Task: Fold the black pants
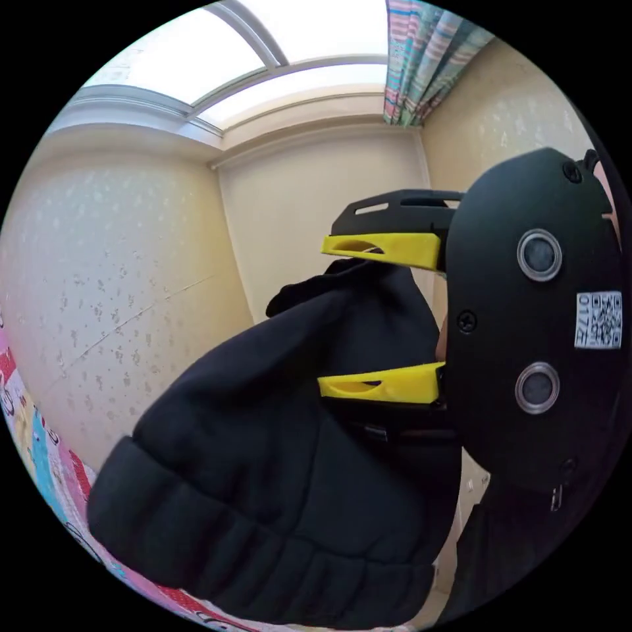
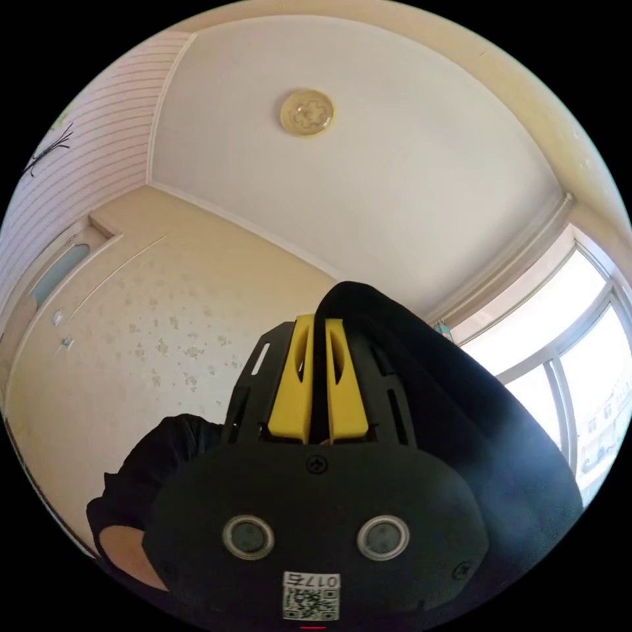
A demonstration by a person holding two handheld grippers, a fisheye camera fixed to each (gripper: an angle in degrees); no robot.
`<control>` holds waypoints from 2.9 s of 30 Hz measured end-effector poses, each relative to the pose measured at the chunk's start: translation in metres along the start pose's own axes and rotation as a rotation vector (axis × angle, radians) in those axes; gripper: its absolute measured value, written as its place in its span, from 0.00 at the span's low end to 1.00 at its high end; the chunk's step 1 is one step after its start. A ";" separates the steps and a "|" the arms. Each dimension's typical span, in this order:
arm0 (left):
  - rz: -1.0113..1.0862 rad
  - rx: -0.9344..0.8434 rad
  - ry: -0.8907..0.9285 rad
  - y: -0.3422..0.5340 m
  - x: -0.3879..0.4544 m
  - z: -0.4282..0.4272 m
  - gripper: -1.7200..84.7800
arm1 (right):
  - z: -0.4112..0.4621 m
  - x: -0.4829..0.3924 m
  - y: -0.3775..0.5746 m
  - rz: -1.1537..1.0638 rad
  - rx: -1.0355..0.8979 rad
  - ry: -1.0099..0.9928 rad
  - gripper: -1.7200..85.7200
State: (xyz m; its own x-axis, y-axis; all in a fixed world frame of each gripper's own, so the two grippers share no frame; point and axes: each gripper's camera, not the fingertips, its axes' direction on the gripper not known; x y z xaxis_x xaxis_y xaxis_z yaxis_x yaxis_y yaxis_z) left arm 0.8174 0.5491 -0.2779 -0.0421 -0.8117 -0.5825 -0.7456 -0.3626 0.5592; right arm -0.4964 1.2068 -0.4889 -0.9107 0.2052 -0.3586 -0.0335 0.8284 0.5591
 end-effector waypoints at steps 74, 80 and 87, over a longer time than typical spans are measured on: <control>1.730 -0.239 -1.763 0.282 0.149 0.499 0.07 | 0.070 0.210 0.294 -0.214 -0.941 1.818 0.20; 1.665 -0.265 -1.795 0.289 0.148 0.518 0.07 | 0.049 0.251 0.341 0.060 -0.967 1.985 0.22; 1.648 -0.281 -1.832 0.289 0.156 0.536 0.06 | 0.036 0.248 0.372 0.107 -0.982 2.009 0.19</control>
State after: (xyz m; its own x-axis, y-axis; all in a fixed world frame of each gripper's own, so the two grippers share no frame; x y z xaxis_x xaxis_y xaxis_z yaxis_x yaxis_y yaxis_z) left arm 0.2385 0.5631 -0.5232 -0.5959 0.5655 0.5702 0.5018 -0.2921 0.8142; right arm -0.7199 1.5849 -0.3972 -0.0040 -0.9450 0.3271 0.4783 0.2854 0.8305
